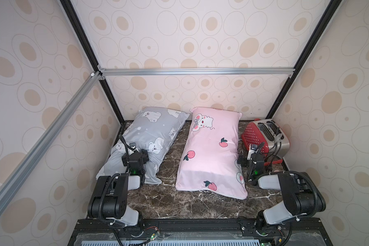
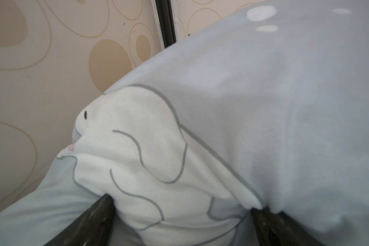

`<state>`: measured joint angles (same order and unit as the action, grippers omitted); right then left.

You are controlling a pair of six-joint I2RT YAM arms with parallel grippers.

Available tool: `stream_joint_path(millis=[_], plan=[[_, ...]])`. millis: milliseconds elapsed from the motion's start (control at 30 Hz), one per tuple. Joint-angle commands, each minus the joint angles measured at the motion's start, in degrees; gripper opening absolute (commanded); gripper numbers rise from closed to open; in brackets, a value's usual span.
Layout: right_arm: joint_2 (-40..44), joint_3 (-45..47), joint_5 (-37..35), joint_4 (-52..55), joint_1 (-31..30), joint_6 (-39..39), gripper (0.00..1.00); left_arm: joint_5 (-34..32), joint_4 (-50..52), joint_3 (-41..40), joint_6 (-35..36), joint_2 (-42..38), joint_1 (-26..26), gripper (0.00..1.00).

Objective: Zip up pillowcases
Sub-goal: Reset both arms

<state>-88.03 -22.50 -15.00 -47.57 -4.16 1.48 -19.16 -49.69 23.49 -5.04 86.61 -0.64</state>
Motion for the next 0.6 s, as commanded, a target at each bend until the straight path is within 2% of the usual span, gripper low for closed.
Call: stream_joint_path(millis=[0,567], plan=[[0.0,-0.8,-0.5,0.4,-0.2,0.0,1.00,3.3,0.1,0.2,1.1,1.5,0.0,0.99],[0.0,-0.8,-0.5,0.3,-0.2,0.0,1.00,3.3,0.5,0.3,1.0,1.6,0.0,0.99]])
